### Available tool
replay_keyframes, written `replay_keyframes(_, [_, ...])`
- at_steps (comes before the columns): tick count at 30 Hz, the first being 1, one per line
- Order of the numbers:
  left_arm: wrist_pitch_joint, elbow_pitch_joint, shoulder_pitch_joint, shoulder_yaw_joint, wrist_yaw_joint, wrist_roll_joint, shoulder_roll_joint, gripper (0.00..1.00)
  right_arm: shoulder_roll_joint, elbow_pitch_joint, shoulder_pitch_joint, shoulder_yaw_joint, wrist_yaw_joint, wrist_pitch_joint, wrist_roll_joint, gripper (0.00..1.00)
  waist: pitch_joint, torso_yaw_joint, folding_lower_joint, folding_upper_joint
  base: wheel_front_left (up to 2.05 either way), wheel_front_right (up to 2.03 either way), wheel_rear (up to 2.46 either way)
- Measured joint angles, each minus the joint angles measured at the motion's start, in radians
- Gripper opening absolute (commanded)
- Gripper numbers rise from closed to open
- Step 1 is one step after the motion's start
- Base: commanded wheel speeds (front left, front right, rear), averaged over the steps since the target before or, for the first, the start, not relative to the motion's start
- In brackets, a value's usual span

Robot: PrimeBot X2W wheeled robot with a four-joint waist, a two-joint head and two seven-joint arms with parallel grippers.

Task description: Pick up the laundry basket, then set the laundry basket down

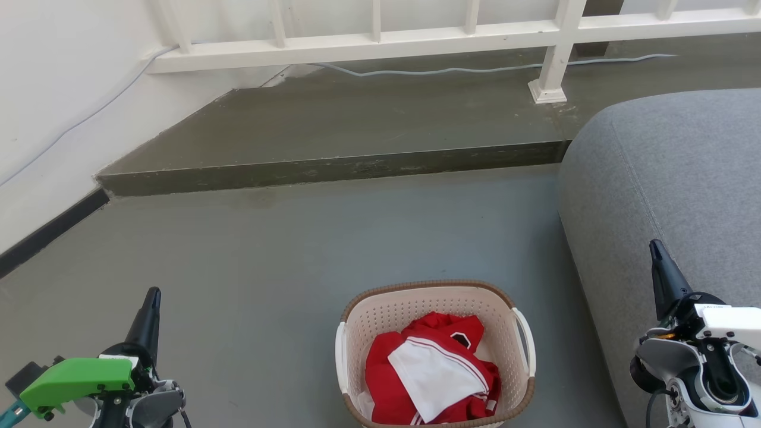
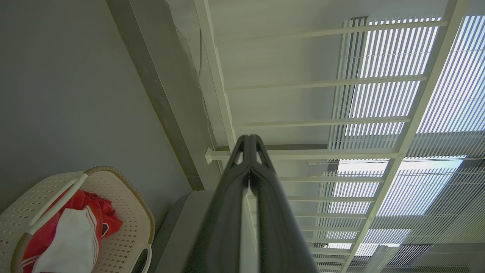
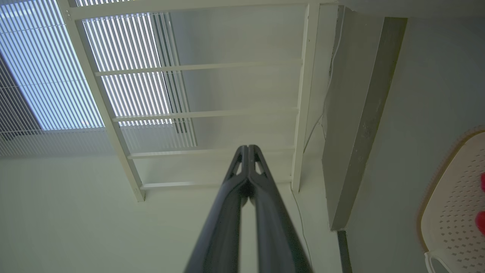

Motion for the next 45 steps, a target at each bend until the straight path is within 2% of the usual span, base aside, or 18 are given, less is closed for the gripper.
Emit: replay_keyframes(45, [0.0,0.0,0.0,0.0,0.0,0.0,0.0,0.0,0.0,0.0,0.0,0.0,0.0,0.0,0.0,0.0,0.0,0.0,0.0,0.0,0.0,0.0,0.0])
